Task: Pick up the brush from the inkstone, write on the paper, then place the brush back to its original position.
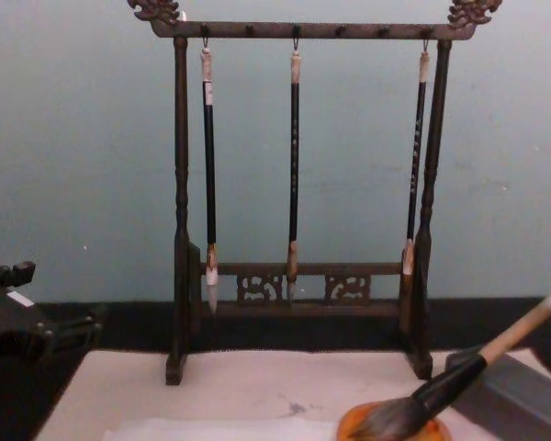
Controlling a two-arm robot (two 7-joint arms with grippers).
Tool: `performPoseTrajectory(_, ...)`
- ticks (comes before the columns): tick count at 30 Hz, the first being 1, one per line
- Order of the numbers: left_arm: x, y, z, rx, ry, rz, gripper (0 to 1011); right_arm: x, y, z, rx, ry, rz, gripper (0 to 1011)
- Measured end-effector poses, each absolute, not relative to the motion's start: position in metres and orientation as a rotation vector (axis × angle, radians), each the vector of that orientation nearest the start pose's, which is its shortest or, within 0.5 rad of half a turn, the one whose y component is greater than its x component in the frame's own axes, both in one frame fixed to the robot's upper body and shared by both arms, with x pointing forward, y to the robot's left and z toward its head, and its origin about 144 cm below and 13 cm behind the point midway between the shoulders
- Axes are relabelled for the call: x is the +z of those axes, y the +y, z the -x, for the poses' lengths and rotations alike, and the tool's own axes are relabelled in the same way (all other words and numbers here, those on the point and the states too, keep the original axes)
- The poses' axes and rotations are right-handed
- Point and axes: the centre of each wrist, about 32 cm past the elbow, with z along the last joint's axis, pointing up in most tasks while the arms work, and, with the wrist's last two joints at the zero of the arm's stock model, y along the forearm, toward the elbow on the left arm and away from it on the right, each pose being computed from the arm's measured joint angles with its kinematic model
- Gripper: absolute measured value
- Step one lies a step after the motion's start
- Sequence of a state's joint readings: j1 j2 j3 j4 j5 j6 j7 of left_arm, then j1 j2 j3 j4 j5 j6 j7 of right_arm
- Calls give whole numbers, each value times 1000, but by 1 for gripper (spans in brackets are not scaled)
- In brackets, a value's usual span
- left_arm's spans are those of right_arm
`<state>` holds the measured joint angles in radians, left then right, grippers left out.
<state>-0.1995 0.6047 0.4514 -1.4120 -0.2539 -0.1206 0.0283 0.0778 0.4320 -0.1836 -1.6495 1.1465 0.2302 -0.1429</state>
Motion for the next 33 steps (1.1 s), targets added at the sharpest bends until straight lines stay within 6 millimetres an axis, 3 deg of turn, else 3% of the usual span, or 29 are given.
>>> performPoseTrajectory(8, 1140, 310, -489, 1248, -285, -304, 1010, 1184, -266, -454, -1347, 356, -174, 1000)
performPoseTrajectory(13, 1140, 310, -489, 1248, -285, -304, 1010, 1164, -250, -448, -1342, 122, -62, 1000)
performPoseTrajectory(21, 1140, 310, -489, 1248, -285, -304, 1010, 1133, -238, -452, -1379, -26, 38, 1000)
performPoseTrajectory(33, 1140, 310, -489, 1248, -285, -305, 1010, 1114, -237, -466, -1444, -43, 60, 1000)
